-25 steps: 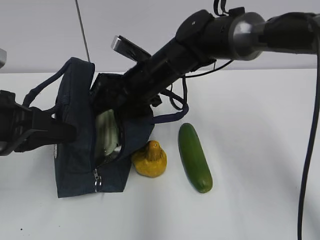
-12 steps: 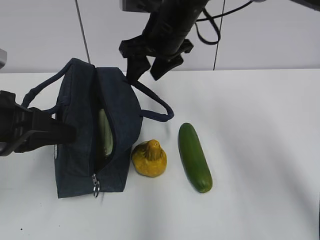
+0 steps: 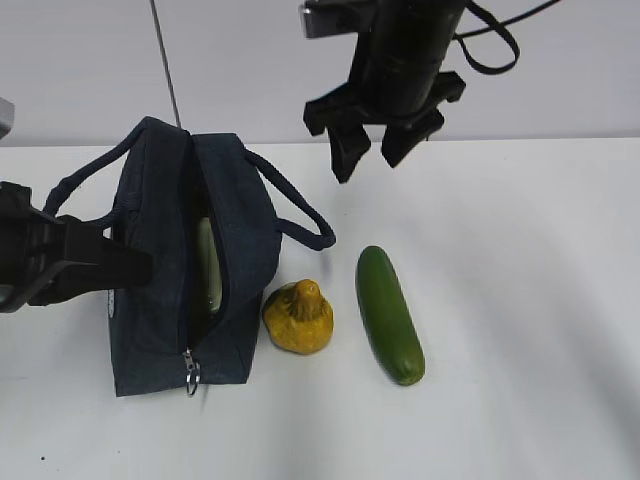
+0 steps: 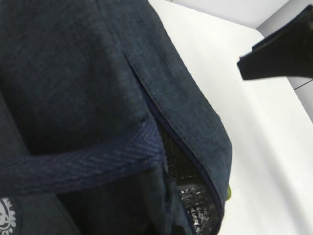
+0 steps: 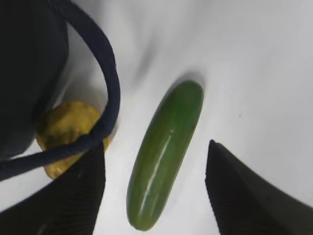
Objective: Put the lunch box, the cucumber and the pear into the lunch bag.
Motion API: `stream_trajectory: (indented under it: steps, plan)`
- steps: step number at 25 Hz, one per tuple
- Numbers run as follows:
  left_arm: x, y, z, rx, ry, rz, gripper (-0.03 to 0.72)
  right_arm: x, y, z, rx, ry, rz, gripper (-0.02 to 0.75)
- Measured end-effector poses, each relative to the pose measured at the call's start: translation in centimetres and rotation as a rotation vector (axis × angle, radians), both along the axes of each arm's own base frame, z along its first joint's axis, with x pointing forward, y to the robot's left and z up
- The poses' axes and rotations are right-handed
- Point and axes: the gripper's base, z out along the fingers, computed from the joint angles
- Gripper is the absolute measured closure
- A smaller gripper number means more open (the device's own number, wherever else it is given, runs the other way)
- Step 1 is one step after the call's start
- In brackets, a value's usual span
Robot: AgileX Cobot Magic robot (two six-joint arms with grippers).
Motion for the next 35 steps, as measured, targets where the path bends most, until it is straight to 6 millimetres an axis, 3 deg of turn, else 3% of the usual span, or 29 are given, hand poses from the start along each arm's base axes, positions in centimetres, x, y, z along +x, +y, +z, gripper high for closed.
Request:
stream_trajectory:
  steps: [8,18,22,30,35]
  plan:
    - [0.0,0.0,0.0,-0.002,0.002,-0.004,0.704,-1.6,-0.9,-7.4,-0.117,0.225,-0.023,0.238]
    - [0.0,0.0,0.0,-0.002,0.003,-0.006,0.704,-0.9,-0.3,-13.2,-0.153,0.344,-0.033,0.238]
    - [0.0,0.0,0.0,-0.002,0.003,-0.006,0.704,-0.8,-0.3,-14.1,-0.159,0.362,-0.033,0.245]
    - [-0.1,0.0,0.0,-0.003,0.003,-0.006,0.704,-0.7,-0.2,-14.3,-0.159,0.368,-0.017,0.328]
    - [-0.1,0.0,0.0,-0.003,0.003,-0.006,0.704,-0.4,-0.3,-14.2,-0.181,0.347,0.004,0.337]
